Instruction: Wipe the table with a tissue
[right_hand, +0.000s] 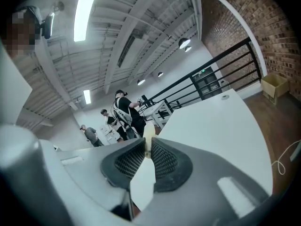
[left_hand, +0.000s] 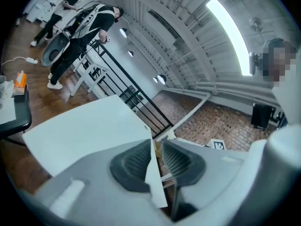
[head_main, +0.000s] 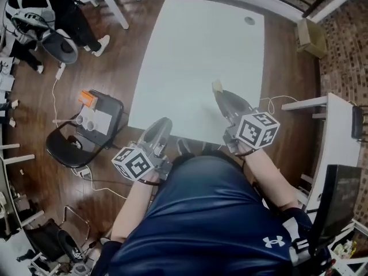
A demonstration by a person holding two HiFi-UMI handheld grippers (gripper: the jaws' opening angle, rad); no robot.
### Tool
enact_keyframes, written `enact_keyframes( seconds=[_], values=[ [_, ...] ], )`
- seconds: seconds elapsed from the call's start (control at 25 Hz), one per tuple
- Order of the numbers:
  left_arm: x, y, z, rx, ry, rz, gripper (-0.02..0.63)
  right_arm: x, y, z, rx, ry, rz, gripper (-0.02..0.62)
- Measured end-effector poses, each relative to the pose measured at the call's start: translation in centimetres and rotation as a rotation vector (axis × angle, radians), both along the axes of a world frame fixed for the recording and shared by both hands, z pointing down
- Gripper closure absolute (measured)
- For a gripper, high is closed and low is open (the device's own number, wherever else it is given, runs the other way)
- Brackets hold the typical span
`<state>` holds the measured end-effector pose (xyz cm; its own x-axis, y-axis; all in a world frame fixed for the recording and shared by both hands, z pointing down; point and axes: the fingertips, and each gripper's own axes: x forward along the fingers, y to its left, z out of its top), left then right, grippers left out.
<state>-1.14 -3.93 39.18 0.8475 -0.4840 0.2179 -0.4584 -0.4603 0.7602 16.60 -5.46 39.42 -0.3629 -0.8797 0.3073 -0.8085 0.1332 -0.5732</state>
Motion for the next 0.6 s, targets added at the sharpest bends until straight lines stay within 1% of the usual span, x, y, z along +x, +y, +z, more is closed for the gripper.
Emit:
enact_keyframes(
  seconds=[0.16, 0.36, 0.48, 0.6],
  values=[
    [0.2, -1.3, -1.2, 0.041, -0.018, 0.035, 0.534, -0.5, 0.0, -2.5, 0.058, -0.005, 0.023, 0.550],
    [4.0, -0.4, -1.6, 0.056, 0.005, 0.131, 0.534, 2.1, 2.4, -4.5, 0.093, 0.033, 0.095, 0.549],
    [5.8, 0.2, -1.7, 0.059, 0.011, 0.164, 0.534, 3.1, 3.4, -5.1, 0.104, 0.039, 0.114, 0.549],
    [6.9, 0.5, -1.5, 0.057, 0.011, 0.198, 0.534, 3.5, 4.2, -5.1, 0.109, 0.047, 0.130, 0.549]
  ],
)
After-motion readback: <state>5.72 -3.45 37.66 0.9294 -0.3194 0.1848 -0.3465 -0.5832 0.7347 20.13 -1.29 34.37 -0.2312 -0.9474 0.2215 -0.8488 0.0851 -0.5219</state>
